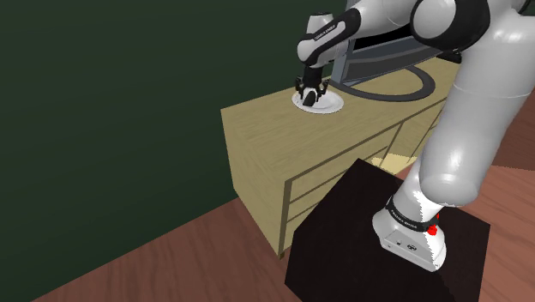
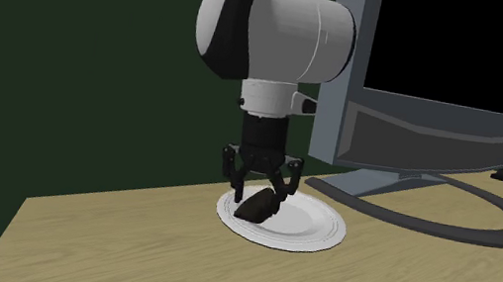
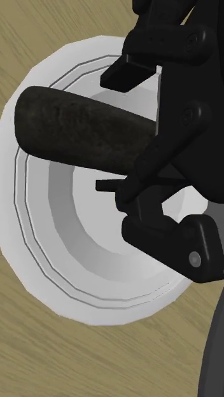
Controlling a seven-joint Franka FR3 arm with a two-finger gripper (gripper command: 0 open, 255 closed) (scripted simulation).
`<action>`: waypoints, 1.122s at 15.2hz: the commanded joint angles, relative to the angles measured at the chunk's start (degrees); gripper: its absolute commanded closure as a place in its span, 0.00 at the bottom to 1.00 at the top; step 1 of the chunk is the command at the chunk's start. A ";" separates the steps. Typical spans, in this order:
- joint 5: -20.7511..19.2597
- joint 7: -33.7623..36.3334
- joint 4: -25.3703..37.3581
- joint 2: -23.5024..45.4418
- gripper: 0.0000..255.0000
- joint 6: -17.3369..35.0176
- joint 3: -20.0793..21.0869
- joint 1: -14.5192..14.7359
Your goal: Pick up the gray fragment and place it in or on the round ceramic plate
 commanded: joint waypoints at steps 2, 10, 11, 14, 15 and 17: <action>1.94 -0.33 1.88 3.37 0.00 -0.23 -1.37 -6.34; -2.80 2.06 3.66 -3.73 0.00 -8.06 0.19 -7.69; -2.91 2.13 3.66 -3.78 0.00 -8.06 1.07 -8.54; -3.29 2.40 3.67 -3.92 0.00 -8.07 4.42 -11.80; -3.38 2.46 3.67 -3.96 0.00 -8.07 5.24 -12.59; -3.46 2.52 3.67 -3.98 0.00 -8.07 5.97 -13.30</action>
